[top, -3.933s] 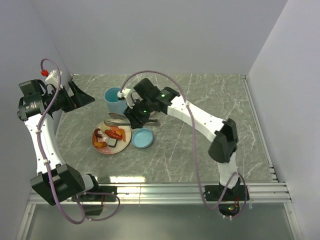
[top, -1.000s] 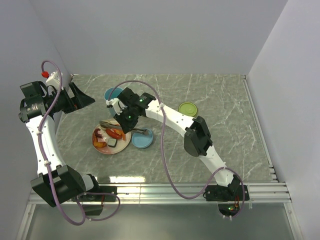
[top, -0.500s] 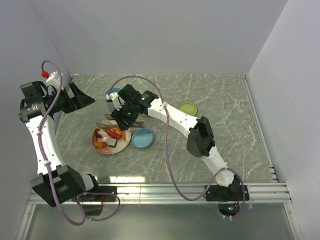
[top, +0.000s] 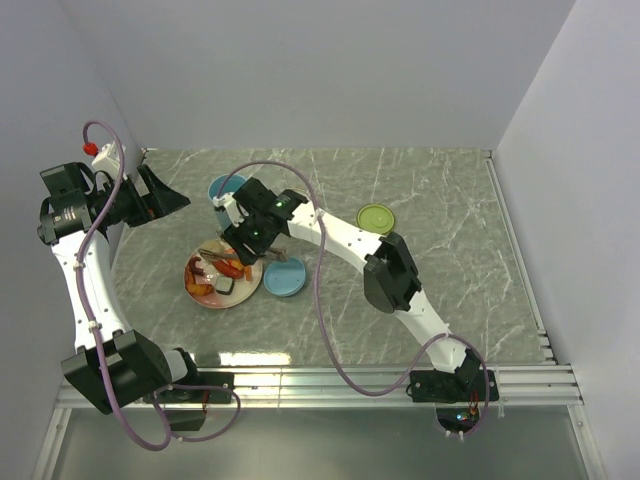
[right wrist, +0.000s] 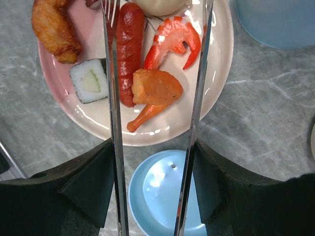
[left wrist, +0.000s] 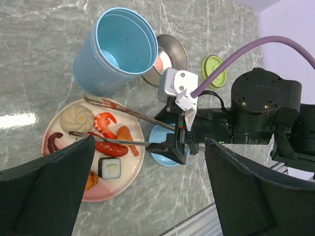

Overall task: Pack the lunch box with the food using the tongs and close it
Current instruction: Pick up the food using the clamp

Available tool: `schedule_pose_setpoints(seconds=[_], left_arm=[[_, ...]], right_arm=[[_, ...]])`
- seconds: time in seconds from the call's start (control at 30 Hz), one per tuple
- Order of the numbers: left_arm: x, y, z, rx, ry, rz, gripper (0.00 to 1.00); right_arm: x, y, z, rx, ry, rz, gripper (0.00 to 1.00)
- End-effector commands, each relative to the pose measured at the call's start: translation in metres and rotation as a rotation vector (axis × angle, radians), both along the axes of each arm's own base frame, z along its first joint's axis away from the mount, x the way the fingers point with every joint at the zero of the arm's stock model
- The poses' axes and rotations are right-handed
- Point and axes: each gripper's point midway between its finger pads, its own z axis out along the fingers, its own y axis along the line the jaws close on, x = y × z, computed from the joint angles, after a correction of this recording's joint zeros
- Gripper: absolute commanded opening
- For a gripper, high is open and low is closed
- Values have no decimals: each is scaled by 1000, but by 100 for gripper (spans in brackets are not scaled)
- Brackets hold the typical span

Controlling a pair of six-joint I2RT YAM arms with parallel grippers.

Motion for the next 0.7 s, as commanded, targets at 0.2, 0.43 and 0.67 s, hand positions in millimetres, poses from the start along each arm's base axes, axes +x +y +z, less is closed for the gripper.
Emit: schedule_pose_setpoints(seconds=[0.2, 0.43, 0.67], left_arm=[[-5, 1, 3, 39, -33, -2, 99], [-4, 1, 1, 37, -28, -5, 99], [-4, 1, 0, 39, -28, -4, 100]], right_arm=[[17, 23, 15, 76, -73, -33, 66], [18, 24, 12, 71, -72, -33, 66], [9, 24, 17, 88, -43, -3, 54]])
